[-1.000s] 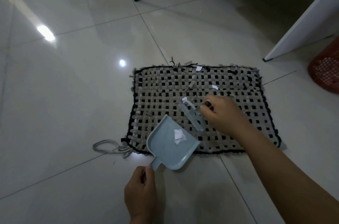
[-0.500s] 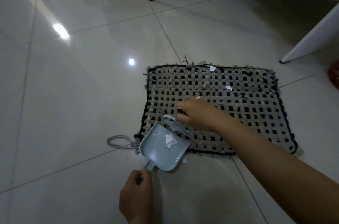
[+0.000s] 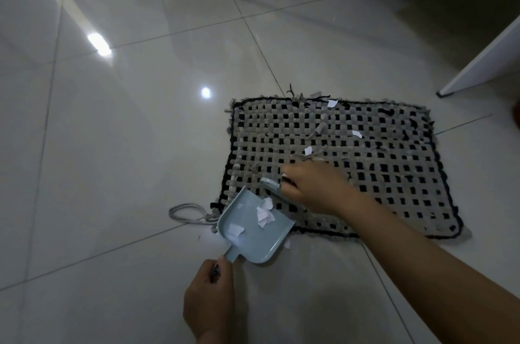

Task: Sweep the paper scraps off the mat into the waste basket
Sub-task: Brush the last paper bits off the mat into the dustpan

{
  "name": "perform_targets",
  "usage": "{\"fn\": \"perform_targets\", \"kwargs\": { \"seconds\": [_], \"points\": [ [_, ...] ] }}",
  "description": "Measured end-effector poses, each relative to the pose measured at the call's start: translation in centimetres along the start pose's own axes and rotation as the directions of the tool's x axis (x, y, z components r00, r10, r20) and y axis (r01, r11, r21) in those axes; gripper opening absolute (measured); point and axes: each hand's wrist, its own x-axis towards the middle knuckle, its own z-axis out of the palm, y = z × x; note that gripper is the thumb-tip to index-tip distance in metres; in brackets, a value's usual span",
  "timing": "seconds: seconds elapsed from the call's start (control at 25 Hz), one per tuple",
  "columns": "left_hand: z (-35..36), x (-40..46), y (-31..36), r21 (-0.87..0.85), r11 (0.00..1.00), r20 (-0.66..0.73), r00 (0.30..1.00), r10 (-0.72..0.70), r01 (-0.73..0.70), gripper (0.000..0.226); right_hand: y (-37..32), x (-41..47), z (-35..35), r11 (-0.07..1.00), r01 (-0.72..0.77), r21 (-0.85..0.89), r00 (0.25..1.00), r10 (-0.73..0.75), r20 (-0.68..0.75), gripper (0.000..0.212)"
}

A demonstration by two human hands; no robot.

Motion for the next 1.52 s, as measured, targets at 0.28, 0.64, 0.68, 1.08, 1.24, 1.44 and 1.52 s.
{"fn": "perform_targets", "kwargs": {
  "seconds": [0.28,0.64,0.68,1.08,1.24,1.44,1.52],
  "points": [
    [-0.9,0.4,-1.0,-0.055,0.997,0.007,0.998,0.061,-0.061,0.035,-0.3,-1.6,-0.4,0.989,0.076,0.125,0.994,-0.066,-0.086,0.02],
    [-4.8,-1.0,-6.8,0.032,0.99,-0.045,0.99,0.137,-0.135,0.031,1.6,-7.0,5.4,0.996,-0.025,0.089,0.979,0.042,-0.199,0.042],
    [-4.9,-1.1,-7.3,0.048,0.988,-0.035,0.988,0.147,-0.145,0.03,1.1,-7.4,6.0,0.998,-0.014,0.057,0.972,0.027,-0.233,0.031],
    [-3.3,-2.2,-6.3,0.078,0.996,0.083,0.996,0.043,-0.049,0.014,-0.9,-8.2,6.5,0.966,0.065,0.252,0.964,0.004,-0.266,0.04],
    [-3.7,-2.2,-6.0,0.031,0.997,0.029,0.997,0.071,-0.072,0.03,0.8,-8.3,5.0,0.961,-0.015,0.275,0.938,0.109,-0.329,0.048],
    [-4.4,-2.1,-3.9,-0.051,0.989,-0.055,0.99,0.133,-0.136,0.031,5.3,-7.4,2.3,0.862,-0.211,0.46,0.796,0.425,-0.432,0.024],
    [-3.4,-1.3,-1.6,-0.033,0.988,-0.049,0.988,0.148,-0.15,0.033,7.6,-6.4,1.1,0.866,-0.286,0.41,0.744,0.47,-0.474,0.023]
  ]
}}
